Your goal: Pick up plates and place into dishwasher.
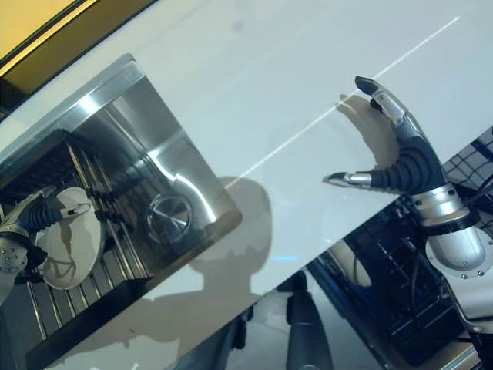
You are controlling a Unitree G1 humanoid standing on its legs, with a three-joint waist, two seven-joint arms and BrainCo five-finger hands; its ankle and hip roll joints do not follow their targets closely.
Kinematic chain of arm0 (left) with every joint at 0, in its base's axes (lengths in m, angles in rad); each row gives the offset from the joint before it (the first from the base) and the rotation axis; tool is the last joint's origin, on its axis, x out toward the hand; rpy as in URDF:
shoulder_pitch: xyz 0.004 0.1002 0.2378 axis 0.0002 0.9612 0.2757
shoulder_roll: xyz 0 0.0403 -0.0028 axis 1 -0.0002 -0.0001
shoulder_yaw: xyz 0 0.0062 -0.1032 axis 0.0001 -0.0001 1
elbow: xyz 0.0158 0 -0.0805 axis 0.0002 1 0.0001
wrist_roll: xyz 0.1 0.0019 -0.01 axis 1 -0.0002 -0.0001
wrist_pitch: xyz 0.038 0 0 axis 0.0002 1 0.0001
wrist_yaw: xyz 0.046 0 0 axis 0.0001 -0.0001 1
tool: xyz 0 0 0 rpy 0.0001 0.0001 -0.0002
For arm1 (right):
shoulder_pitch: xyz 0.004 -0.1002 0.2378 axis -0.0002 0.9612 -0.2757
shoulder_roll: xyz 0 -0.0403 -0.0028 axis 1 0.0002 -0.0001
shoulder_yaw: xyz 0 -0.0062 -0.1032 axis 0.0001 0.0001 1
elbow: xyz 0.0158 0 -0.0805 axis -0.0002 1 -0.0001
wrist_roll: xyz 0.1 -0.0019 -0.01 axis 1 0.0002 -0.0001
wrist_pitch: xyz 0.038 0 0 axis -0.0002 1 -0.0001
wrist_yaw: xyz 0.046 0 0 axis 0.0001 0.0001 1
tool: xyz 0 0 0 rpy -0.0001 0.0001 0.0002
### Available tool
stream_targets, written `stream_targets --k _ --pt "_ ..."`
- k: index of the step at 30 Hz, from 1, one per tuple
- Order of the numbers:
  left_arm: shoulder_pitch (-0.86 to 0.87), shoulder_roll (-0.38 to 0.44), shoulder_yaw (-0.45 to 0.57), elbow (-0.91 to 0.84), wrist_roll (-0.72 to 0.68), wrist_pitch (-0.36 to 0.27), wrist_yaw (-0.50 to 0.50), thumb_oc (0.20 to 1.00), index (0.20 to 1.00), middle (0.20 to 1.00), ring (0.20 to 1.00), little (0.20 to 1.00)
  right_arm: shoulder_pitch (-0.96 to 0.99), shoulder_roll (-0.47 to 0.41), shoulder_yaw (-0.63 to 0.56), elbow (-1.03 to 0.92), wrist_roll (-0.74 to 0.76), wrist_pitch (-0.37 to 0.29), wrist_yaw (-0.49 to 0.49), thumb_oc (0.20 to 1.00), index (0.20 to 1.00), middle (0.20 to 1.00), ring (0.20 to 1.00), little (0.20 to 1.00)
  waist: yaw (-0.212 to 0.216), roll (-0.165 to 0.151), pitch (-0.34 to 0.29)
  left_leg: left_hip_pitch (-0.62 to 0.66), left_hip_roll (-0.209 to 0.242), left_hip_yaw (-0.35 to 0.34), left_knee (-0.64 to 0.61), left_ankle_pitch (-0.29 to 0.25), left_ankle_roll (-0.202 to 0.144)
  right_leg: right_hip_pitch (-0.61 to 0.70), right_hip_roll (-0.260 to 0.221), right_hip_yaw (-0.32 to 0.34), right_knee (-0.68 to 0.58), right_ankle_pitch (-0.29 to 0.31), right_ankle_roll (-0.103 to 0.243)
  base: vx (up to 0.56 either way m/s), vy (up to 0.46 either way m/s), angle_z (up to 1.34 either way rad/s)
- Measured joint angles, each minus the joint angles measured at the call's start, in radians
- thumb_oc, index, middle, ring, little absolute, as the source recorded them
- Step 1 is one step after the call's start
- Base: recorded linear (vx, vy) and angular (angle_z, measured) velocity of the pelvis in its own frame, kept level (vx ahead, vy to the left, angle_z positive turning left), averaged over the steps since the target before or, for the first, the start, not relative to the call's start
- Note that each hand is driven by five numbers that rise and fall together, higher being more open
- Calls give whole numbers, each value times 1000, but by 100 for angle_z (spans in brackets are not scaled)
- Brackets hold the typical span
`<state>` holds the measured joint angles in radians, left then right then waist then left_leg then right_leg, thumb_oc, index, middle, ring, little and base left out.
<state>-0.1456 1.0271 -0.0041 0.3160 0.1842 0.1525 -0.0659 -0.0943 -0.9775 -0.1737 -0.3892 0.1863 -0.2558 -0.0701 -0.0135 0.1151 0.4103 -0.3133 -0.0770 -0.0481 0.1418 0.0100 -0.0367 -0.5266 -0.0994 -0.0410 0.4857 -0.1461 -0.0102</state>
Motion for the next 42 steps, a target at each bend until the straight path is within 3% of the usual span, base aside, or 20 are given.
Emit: stream_targets --k 7,14,15,16,17,23,38,42 --pt "-55 110 -87 20 77 -63 -113 1000 1000 1000 1000 1000 -12 -22 -2 10 1 0 18 1000 1000 1000 1000 1000 -14 4 2 -1 -4 0 0 1 2 0 1 2 -2 2 4 0 0 0" --pt "-98 157 -170 63 76 -98 -115 1000 1000 1000 1000 1000 -62 -34 28 41 1 1 20 1000 1000 1000 1000 1000 -24 10 5 3 -10 4 0 5 7 2 -1 9 -3 8 9 -1 1 0" --pt "-100 160 -172 63 76 -103 -115 956 956 956 956 956 -64 -38 28 45 1 1 20 1000 1000 1000 1000 1000 -24 10 5 3 -12 4 0 5 7 2 -1 9 -3 8 9 0 0 0" --pt "-102 160 -172 63 73 -106 -115 526 526 526 526 526 -64 -39 28 47 1 1 20 1000 1000 1000 1000 1000 -24 10 5 3 -12 4 0 6 8 3 -2 9 -3 9 10 0 0 0" --pt "-100 162 -171 63 65 -116 -115 200 200 200 200 200 -64 -39 27 50 2 1 20 1000 1000 1000 1000 1000 -24 11 5 4 -13 4 0 6 9 3 -4 9 -3 9 10 0 0 0" --pt "-118 167 -165 46 45 -185 -118 200 200 200 200 200 -66 -39 21 76 2 6 29 1000 1000 1000 1000 1000 -24 12 5 21 -16 3 -8 11 16 20 -10 9 -10 12 16 0 0 0" --pt "-88 159 -161 26 39 -201 -123 200 200 200 200 200 -55 -4 25 112 1 6 86 1000 1000 1000 1000 1000 -25 17 5 103 -14 -7 -48 13 20 96 -11 3 -36 11 17 0 0 0" --pt "-46 146 -113 12 38 -225 -123 200 200 200 200 200 -41 20 21 119 0 5 97 1000 1000 1000 1000 1000 -25 24 1 132 -14 -10 -61 13 20 122 -13 -1 -37 2 19 8 -37 2"
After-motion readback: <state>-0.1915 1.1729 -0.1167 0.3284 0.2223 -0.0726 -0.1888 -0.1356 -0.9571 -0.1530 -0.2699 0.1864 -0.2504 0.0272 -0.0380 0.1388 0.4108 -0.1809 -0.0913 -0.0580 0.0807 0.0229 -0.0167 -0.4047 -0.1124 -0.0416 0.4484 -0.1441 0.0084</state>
